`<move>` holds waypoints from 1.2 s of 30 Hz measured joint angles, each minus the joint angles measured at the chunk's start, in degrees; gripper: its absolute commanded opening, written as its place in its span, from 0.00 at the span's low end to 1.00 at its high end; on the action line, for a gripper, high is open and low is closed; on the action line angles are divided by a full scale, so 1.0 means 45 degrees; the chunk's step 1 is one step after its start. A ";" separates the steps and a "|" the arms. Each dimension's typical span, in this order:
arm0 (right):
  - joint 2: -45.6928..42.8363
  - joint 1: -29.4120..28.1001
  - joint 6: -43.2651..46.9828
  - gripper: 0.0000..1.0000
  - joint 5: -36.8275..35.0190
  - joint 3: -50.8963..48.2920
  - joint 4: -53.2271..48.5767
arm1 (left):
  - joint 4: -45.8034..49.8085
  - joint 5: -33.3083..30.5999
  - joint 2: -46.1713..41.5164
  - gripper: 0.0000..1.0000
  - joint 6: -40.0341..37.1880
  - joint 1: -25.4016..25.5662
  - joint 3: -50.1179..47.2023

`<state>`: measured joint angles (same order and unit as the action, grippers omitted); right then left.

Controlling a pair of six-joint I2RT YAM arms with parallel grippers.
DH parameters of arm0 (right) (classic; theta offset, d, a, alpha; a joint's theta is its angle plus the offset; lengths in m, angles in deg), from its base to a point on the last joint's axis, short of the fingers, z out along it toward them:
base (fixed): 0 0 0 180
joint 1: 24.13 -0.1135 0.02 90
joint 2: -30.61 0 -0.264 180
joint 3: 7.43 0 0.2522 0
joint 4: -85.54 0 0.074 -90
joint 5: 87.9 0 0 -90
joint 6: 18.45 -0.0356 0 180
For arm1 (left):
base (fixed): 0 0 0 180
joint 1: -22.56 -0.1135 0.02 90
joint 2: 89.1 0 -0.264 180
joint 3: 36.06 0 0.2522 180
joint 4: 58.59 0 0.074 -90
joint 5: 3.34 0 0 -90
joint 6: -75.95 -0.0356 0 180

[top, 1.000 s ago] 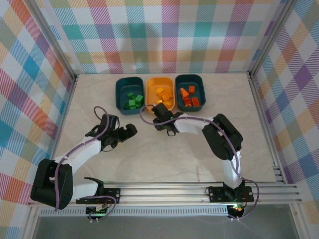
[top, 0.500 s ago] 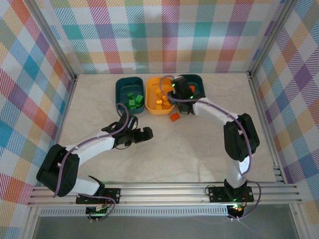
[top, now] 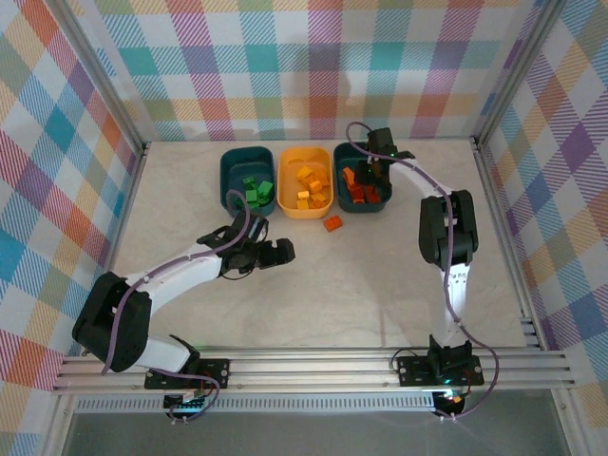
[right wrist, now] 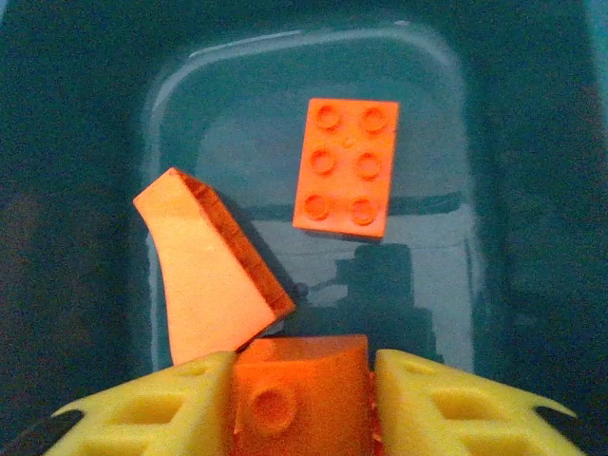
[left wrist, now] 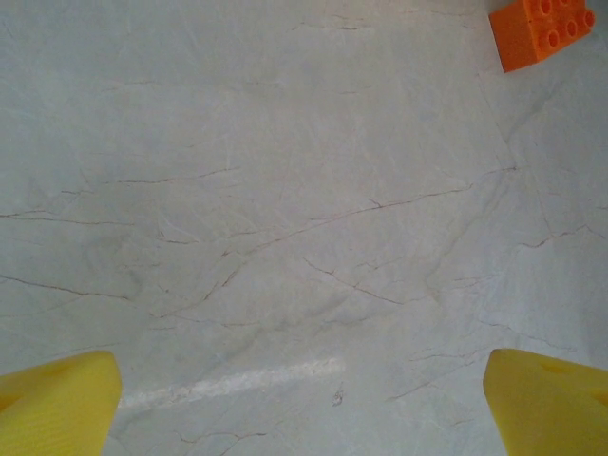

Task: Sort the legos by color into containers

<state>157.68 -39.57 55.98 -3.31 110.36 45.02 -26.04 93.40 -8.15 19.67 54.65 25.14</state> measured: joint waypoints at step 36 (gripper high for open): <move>-0.3021 -0.4158 0.1481 0.78 -0.2215 -0.6343 0.2055 | -0.0248 -0.0209 -0.0359 1.00 0.0019 0.0019 -0.0884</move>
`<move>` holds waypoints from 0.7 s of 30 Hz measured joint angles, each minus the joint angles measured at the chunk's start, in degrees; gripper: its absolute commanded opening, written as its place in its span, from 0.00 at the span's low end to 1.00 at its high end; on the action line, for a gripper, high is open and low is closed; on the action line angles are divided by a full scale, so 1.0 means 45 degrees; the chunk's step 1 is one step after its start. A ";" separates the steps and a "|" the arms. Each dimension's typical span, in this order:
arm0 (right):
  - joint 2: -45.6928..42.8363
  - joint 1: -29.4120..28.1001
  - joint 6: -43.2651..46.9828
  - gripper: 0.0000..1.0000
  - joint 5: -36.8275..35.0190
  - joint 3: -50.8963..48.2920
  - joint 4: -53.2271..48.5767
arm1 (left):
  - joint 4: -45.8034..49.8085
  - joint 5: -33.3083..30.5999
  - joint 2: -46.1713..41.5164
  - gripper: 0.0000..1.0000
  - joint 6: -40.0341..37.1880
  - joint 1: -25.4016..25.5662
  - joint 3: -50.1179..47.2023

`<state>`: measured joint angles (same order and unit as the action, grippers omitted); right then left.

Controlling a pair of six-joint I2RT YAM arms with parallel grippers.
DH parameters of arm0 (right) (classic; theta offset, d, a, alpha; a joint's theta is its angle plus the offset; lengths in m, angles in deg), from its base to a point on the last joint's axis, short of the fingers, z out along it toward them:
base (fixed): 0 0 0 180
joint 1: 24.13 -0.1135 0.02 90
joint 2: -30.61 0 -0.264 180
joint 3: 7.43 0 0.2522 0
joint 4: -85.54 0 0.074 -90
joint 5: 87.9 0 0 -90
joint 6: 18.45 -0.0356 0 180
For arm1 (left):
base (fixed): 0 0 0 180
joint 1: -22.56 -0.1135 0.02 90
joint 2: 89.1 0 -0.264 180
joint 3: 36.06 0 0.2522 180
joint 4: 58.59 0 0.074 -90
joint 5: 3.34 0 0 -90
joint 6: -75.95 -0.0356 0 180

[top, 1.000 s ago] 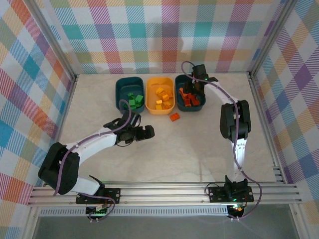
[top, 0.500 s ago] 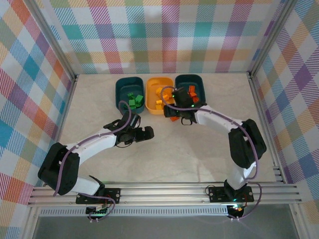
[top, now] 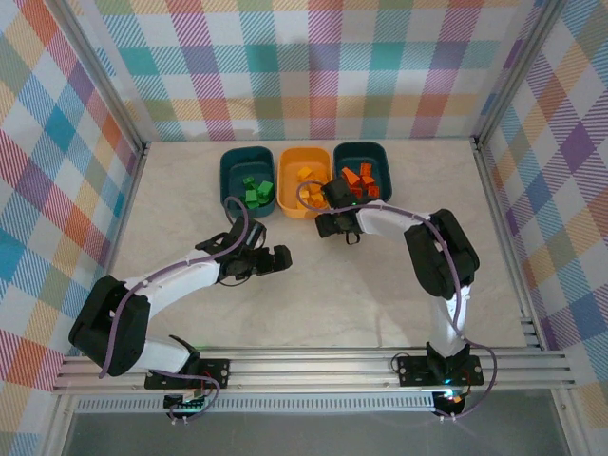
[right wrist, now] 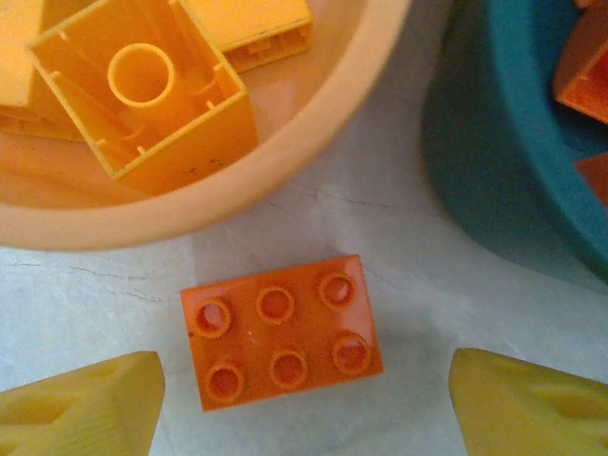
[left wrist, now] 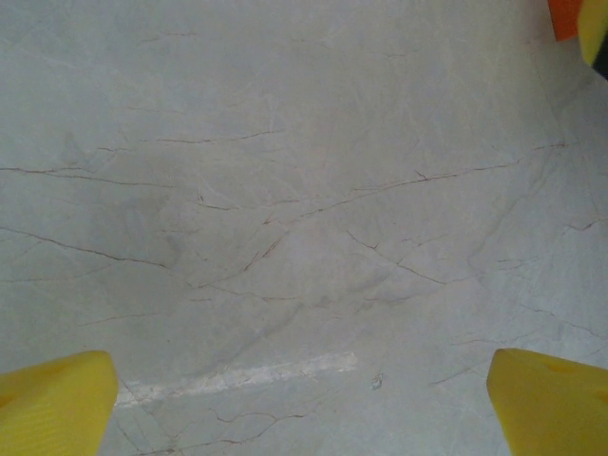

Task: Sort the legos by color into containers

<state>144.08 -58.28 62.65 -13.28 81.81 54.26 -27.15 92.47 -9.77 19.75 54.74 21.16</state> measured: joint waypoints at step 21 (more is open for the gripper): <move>-0.0185 0.0010 0.0306 0.40 0.0457 -0.0996 0.1219 | 0.0087 -0.0204 0.0389 0.99 -0.0044 0.0005 0.0359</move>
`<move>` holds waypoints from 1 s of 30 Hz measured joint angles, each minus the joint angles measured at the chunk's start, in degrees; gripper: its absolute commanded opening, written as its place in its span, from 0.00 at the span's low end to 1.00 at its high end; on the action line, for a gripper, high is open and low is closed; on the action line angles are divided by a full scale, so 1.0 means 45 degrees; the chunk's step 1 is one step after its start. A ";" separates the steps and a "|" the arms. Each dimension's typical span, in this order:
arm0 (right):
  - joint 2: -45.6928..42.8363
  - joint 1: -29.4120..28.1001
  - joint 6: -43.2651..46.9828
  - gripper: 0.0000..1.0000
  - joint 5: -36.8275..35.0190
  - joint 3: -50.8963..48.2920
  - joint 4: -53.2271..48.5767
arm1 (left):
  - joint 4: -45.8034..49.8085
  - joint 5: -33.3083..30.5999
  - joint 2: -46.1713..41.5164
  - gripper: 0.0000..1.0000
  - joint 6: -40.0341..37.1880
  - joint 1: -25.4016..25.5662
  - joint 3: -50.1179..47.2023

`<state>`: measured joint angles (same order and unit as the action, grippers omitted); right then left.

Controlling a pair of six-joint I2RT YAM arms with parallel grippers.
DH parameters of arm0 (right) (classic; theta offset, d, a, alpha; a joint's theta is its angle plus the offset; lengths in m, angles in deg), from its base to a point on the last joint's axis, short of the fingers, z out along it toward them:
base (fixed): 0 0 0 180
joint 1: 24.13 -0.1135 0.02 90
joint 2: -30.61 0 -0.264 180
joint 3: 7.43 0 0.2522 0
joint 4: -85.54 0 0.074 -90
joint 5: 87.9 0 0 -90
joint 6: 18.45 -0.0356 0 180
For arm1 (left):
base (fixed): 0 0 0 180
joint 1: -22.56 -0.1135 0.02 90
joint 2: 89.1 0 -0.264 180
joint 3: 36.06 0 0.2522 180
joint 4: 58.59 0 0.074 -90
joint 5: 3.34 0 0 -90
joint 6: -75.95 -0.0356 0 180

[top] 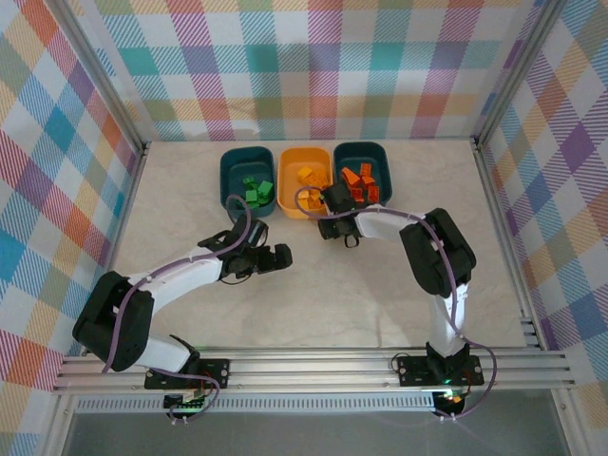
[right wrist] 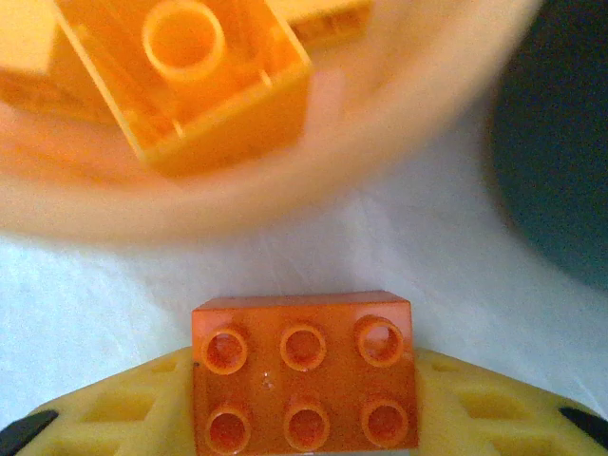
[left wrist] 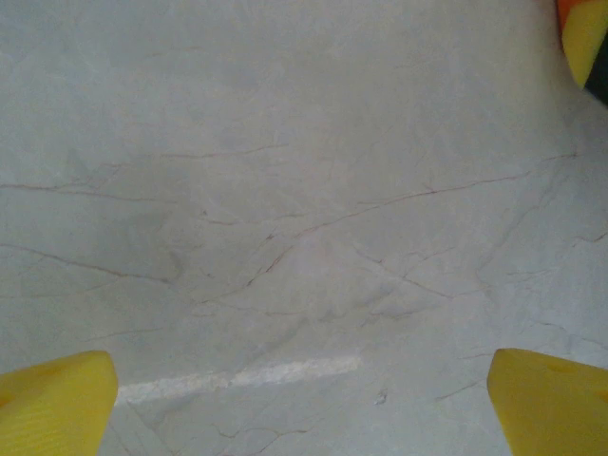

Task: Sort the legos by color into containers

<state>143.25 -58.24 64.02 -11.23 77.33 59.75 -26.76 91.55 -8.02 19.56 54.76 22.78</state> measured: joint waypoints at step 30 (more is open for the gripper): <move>0.1336 0.4245 -0.1472 0.70 0.1841 0.5557 -0.2545 | 0.0389 -0.3002 -0.5440 1.00 0.0971 -0.0393 -0.1321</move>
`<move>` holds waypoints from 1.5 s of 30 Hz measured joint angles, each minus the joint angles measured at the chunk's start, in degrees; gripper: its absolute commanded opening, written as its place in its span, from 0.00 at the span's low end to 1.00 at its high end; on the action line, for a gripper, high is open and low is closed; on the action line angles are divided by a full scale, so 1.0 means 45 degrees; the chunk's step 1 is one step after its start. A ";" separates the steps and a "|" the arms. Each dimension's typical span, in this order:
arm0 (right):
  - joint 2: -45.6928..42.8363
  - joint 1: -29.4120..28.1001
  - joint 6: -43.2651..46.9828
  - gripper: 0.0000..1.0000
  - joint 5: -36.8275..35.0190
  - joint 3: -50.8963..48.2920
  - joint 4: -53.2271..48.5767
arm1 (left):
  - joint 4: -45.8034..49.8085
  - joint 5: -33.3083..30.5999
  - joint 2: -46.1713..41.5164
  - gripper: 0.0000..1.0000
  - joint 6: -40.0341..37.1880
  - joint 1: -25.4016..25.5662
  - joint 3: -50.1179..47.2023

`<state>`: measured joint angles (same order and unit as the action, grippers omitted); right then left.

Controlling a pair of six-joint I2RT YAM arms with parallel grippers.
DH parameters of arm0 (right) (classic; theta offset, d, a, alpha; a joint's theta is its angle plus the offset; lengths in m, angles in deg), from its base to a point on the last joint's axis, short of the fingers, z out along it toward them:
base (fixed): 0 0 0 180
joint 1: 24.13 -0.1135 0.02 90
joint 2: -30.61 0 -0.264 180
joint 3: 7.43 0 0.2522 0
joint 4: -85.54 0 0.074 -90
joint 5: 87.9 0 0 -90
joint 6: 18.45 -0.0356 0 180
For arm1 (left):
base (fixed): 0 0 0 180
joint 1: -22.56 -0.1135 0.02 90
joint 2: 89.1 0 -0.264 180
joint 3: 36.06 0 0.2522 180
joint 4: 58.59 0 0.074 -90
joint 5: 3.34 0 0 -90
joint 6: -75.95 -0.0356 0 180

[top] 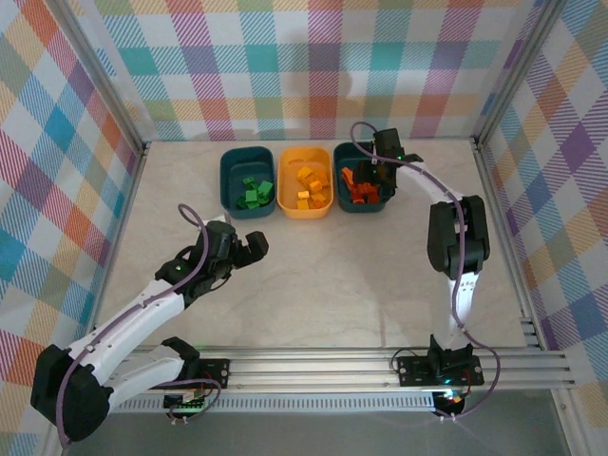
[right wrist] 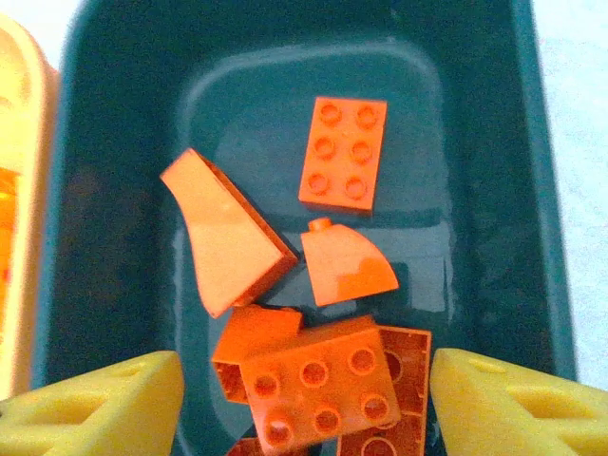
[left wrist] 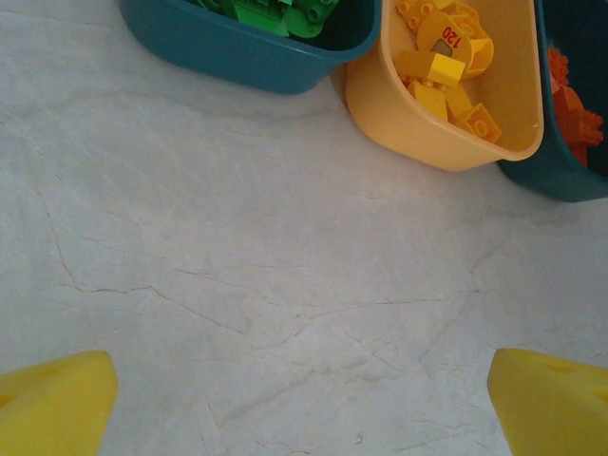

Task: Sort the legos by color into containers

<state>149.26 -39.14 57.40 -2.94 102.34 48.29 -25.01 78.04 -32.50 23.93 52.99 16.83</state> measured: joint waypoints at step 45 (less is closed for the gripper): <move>-1.1783 -0.0763 0.5051 1.00 -0.1579 -1.5480 1.1968 | -0.7446 -0.2433 0.0165 1.00 -0.7499 -0.1559 -0.2297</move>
<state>96.24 -42.57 80.13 -10.05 32.68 102.15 -58.52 67.09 -31.76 -9.82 45.98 6.49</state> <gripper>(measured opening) 0.996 0.999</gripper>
